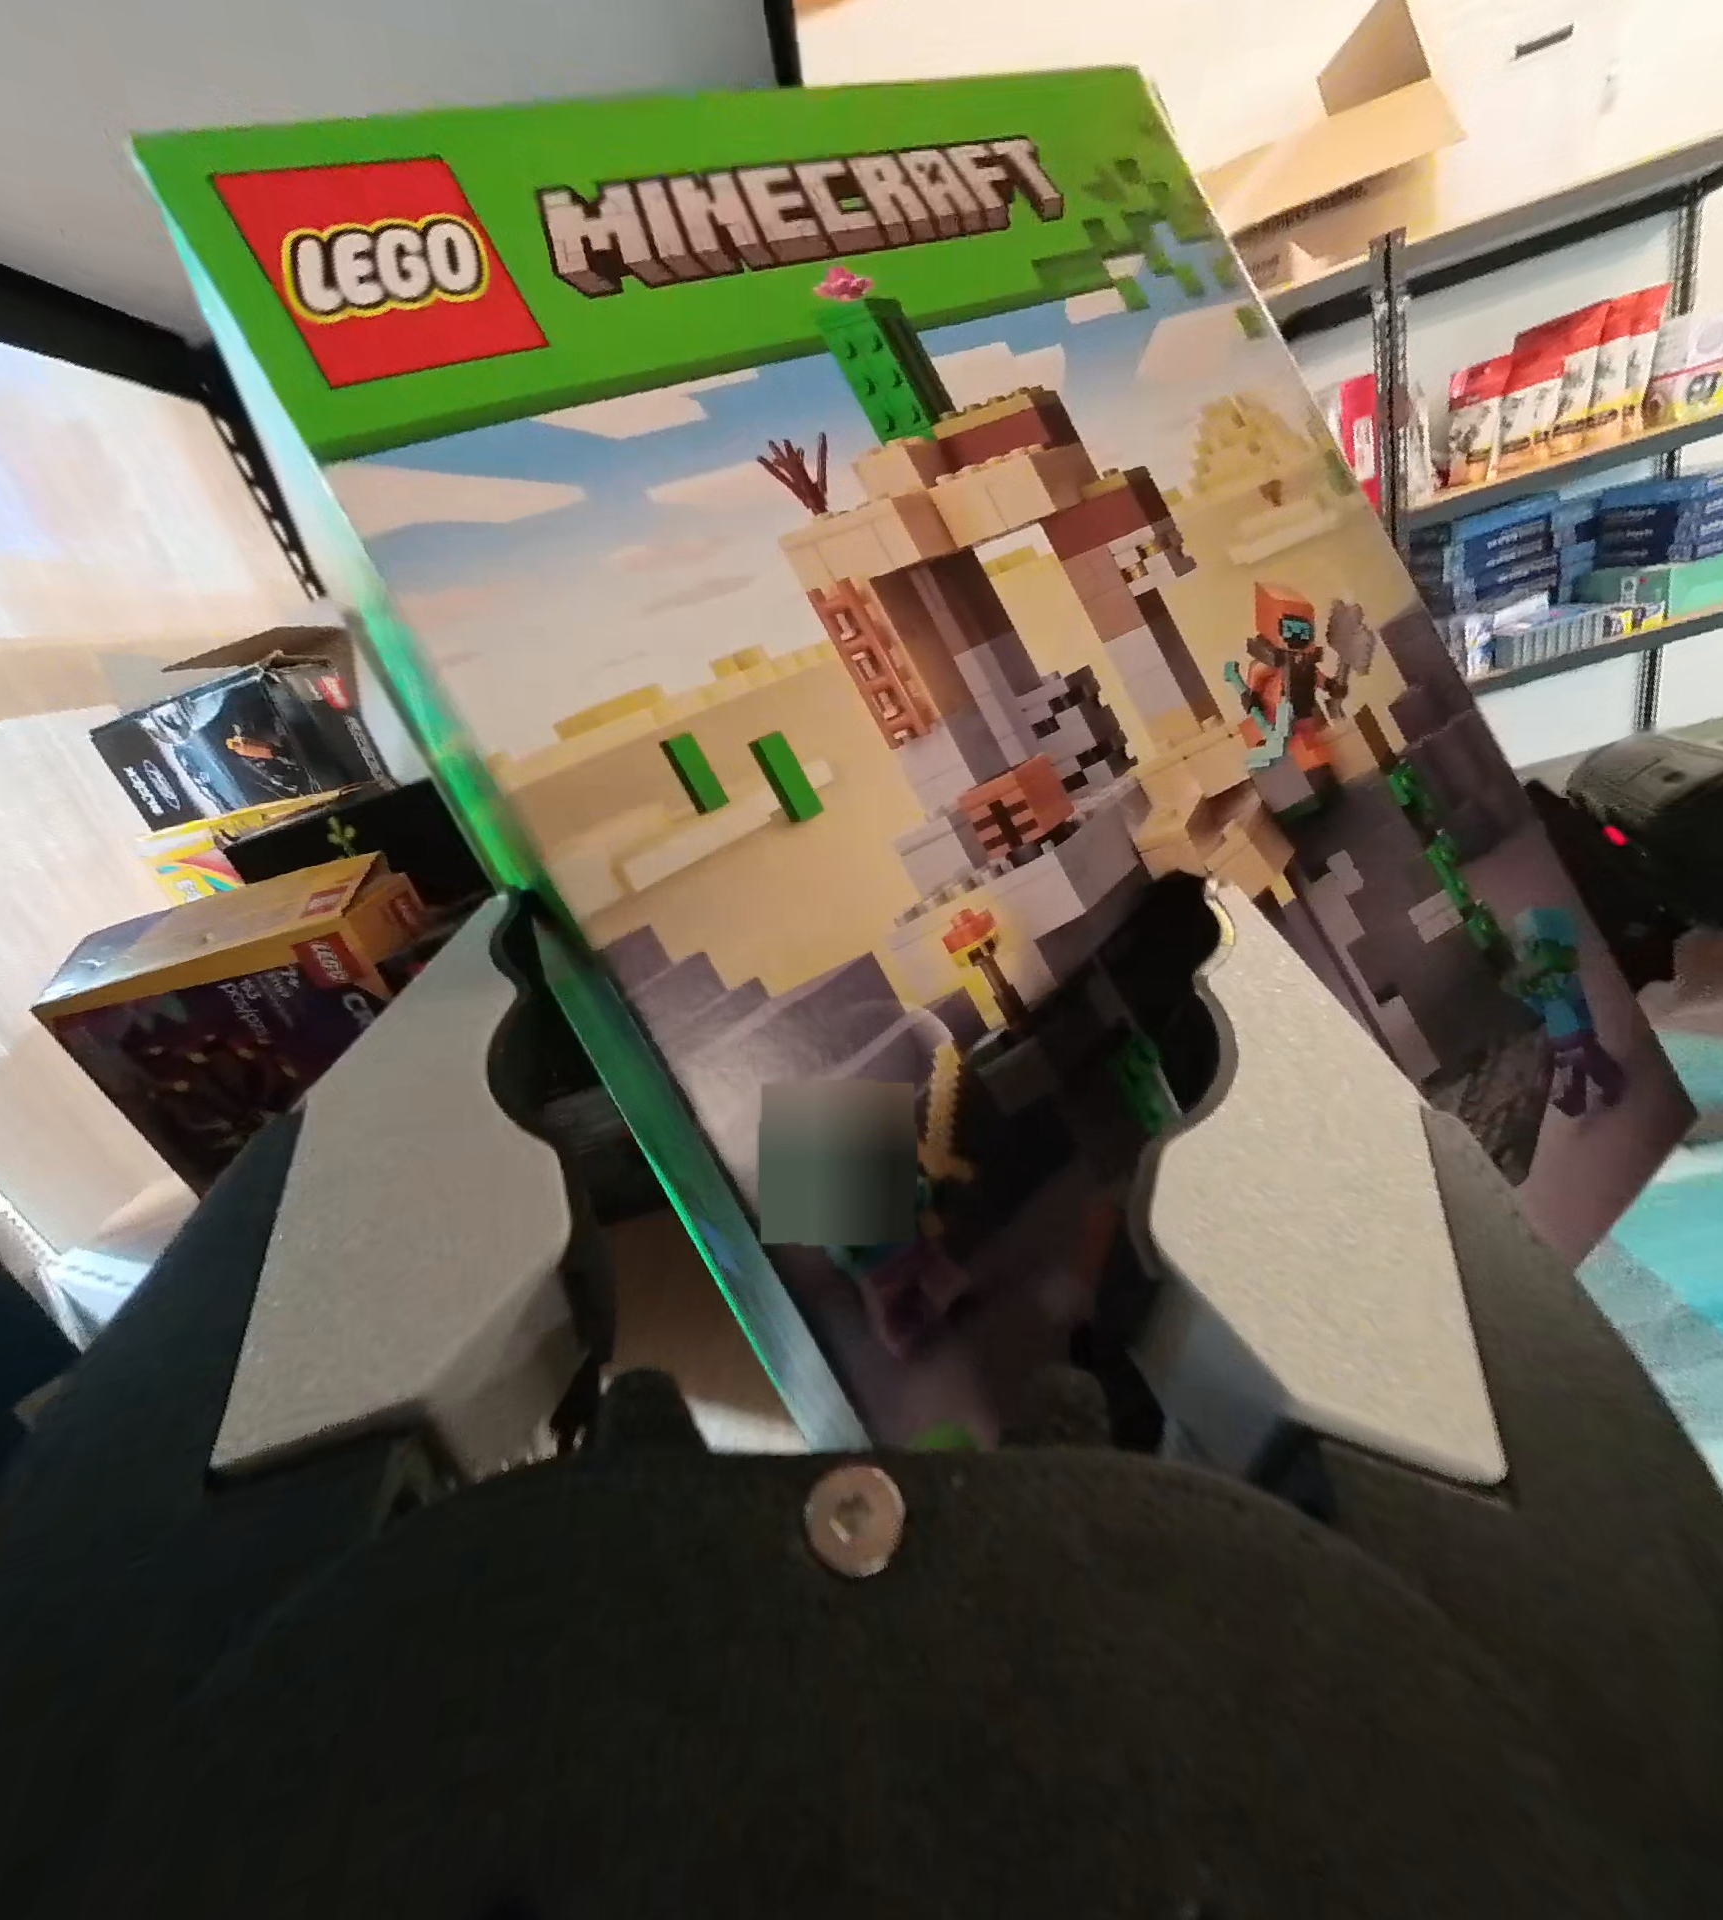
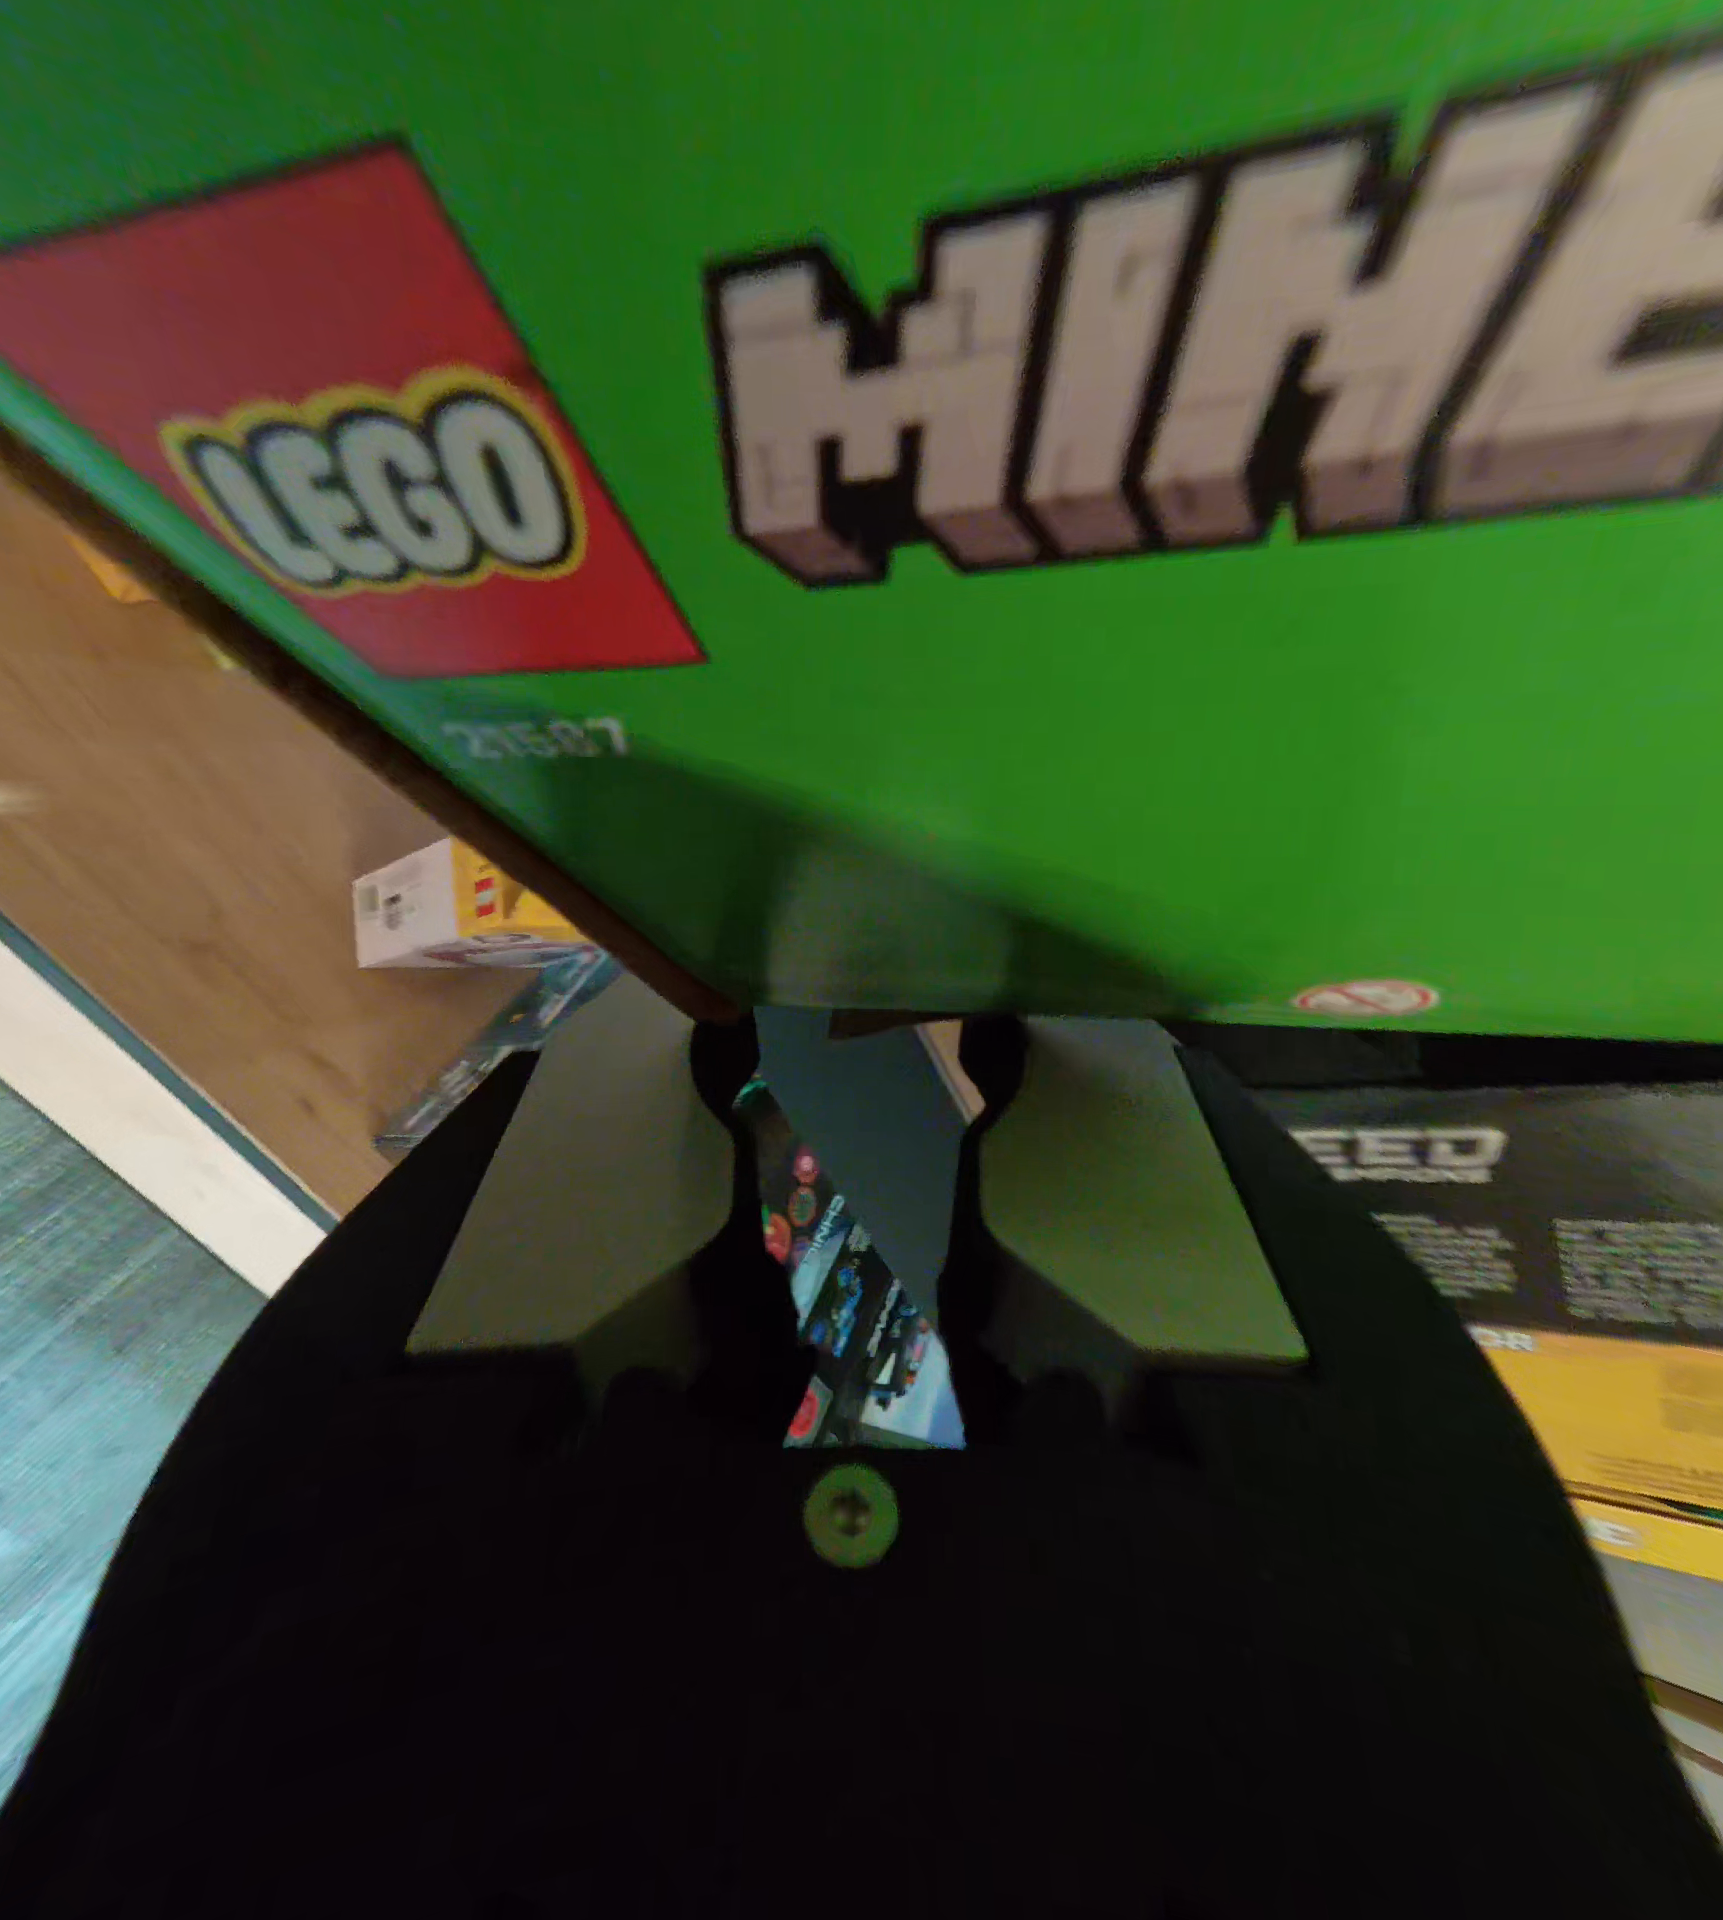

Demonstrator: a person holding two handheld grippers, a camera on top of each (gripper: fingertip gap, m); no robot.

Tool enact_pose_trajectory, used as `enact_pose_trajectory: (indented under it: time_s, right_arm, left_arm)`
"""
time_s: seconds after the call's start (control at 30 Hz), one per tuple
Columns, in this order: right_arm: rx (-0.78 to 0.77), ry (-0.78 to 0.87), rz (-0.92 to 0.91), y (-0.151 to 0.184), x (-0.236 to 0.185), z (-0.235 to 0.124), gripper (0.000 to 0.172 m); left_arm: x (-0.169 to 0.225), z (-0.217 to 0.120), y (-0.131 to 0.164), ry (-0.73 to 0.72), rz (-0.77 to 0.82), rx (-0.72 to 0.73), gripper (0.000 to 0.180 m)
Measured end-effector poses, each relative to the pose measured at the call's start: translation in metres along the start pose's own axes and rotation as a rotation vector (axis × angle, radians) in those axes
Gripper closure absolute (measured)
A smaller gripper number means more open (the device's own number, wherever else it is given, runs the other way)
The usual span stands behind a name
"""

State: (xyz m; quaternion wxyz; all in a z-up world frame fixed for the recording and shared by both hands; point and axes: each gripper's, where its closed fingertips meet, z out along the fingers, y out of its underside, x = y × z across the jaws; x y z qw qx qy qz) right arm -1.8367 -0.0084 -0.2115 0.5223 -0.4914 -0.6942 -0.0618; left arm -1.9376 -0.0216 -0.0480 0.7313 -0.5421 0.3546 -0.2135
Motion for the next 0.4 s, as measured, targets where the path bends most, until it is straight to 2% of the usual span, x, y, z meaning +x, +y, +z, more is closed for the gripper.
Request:
enact_pose_trajectory:
  time_s: [0.13, 0.23, 0.4]
  right_arm:
    - [0.007, -0.053, 0.042, -0.012, -0.011, -0.003, 0.136]
    - [-0.013, -0.071, 0.035, -0.018, -0.016, -0.002, 0.136]
    - [-0.022, -0.054, 0.024, -0.023, -0.017, 0.000, 0.136]
  left_arm:
    - [0.005, -0.011, 0.010, -0.030, 0.007, -0.078, 0.066]
    - [0.005, -0.017, 0.014, -0.053, -0.010, -0.130, 0.062]
    - [0.005, -0.024, 0.014, -0.063, 0.009, -0.146, 0.062]
